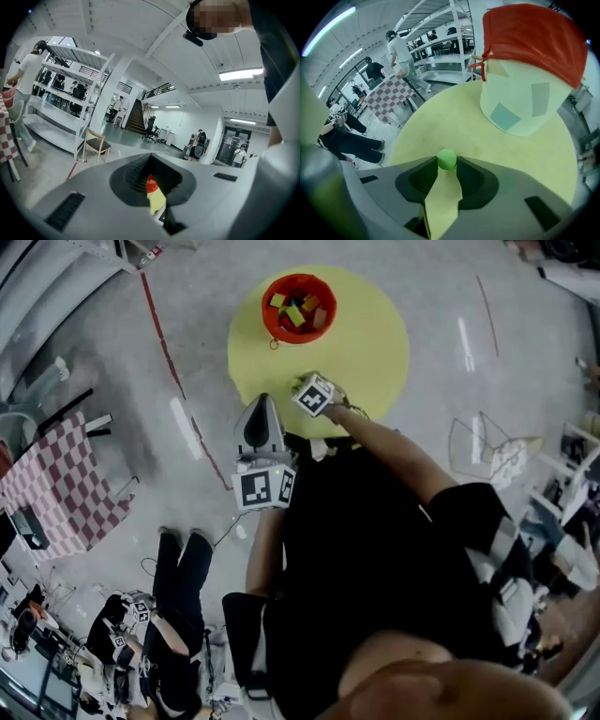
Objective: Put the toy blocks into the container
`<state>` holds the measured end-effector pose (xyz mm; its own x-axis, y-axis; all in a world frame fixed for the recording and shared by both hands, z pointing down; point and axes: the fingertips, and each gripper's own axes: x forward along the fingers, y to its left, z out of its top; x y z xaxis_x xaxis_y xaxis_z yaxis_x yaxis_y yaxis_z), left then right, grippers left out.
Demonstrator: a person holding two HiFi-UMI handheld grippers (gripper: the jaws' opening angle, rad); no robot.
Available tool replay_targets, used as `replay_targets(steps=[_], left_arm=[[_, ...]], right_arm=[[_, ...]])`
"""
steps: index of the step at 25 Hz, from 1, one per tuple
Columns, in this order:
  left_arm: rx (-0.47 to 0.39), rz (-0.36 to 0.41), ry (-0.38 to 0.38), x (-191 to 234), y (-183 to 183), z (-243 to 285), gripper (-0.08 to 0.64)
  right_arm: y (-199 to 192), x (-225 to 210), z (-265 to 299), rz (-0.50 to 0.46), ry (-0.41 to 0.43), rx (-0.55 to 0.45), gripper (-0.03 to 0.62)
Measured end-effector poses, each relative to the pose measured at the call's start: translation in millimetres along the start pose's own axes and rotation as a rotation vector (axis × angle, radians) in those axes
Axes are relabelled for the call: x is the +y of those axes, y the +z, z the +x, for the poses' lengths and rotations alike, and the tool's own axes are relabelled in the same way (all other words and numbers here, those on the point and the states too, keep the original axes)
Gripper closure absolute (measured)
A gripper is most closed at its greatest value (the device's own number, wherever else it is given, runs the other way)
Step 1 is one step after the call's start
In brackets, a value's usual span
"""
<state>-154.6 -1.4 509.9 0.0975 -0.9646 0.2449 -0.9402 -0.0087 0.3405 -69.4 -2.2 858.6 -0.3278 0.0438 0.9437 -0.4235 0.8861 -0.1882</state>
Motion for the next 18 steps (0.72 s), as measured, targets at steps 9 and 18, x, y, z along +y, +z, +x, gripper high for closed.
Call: replay_targets(steps=[9, 18], left_arm=[[-0.017, 0.010, -0.025, -10.4, 4.3, 5.8, 0.575], [-0.047, 0.027, -0.034, -25.8, 15.5, 11.1, 0.575]], right_arm=[[10.8, -0.8, -46.8, -0.015, 0.013, -0.120, 0.471], [108.9, -49.2, -188.3, -0.041, -0.097, -0.547, 0.471]])
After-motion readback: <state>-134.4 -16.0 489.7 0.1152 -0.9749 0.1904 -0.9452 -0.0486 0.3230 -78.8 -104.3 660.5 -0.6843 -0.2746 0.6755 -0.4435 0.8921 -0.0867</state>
